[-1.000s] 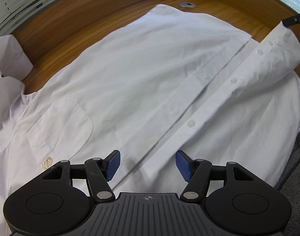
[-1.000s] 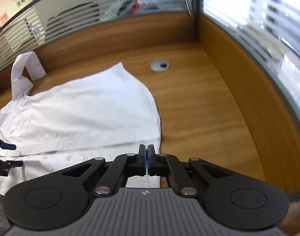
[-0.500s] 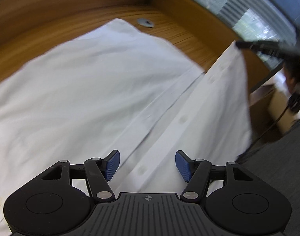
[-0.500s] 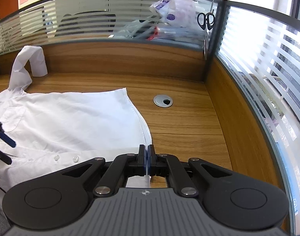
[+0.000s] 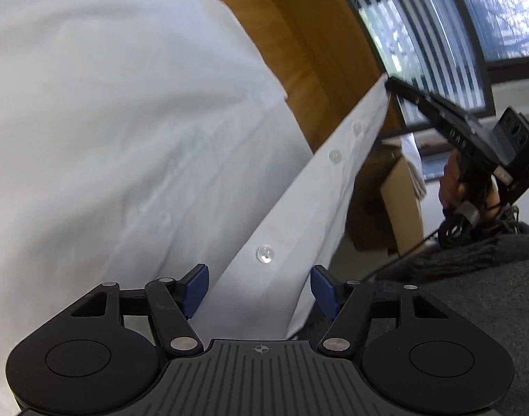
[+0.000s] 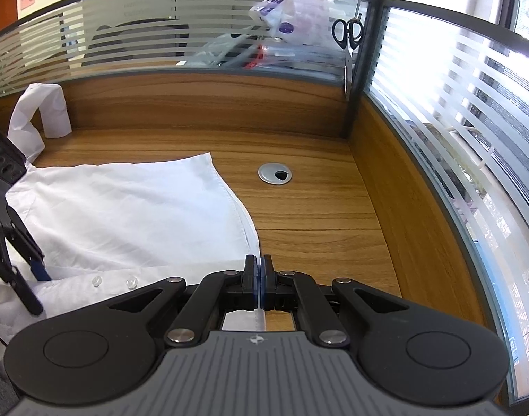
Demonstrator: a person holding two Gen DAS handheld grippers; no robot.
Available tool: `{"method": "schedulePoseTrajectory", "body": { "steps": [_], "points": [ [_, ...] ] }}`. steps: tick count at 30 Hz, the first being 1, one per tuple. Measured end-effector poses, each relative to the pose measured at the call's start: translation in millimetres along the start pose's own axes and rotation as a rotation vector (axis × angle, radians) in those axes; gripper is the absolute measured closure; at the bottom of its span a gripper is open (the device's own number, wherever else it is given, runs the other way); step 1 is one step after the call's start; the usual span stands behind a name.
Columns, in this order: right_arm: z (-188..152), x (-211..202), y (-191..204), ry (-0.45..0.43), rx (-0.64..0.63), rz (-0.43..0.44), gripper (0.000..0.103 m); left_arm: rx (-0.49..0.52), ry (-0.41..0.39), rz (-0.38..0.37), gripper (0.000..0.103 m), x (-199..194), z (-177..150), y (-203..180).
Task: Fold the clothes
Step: 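Hold the lifted shirt front edge with the right gripper while the left gripper moves toward it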
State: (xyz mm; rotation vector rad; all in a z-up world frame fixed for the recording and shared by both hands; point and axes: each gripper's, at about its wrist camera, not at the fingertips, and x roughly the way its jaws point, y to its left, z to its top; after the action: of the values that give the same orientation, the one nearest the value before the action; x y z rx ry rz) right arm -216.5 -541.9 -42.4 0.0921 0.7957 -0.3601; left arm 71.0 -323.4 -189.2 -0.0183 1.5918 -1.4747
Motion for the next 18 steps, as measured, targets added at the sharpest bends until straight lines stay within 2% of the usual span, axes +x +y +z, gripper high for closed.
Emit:
{"method": "schedulePoseTrajectory", "body": {
  "steps": [2, 4, 14, 16, 18],
  "points": [
    [0, 1, 0, -0.003, 0.003, -0.002, 0.101, -0.009, -0.014, -0.033, 0.065, -5, -10, -3],
    [0, 2, 0, -0.006, 0.005, -0.003, 0.101, -0.031, -0.049, -0.032, 0.068, -15, -24, -6],
    [3, 15, -1, -0.019, -0.005, 0.016, 0.101, -0.254, -0.261, 0.045, 0.068, -61, -98, 2],
    [6, 17, 0, -0.021, -0.014, 0.022, 0.101, -0.269, -0.291, 0.047, 0.067, -68, -105, 3],
    [8, 18, 0, -0.023, -0.025, 0.027, 0.101, -0.267, -0.308, 0.066, 0.063, -71, -108, 1]
  ]
}}
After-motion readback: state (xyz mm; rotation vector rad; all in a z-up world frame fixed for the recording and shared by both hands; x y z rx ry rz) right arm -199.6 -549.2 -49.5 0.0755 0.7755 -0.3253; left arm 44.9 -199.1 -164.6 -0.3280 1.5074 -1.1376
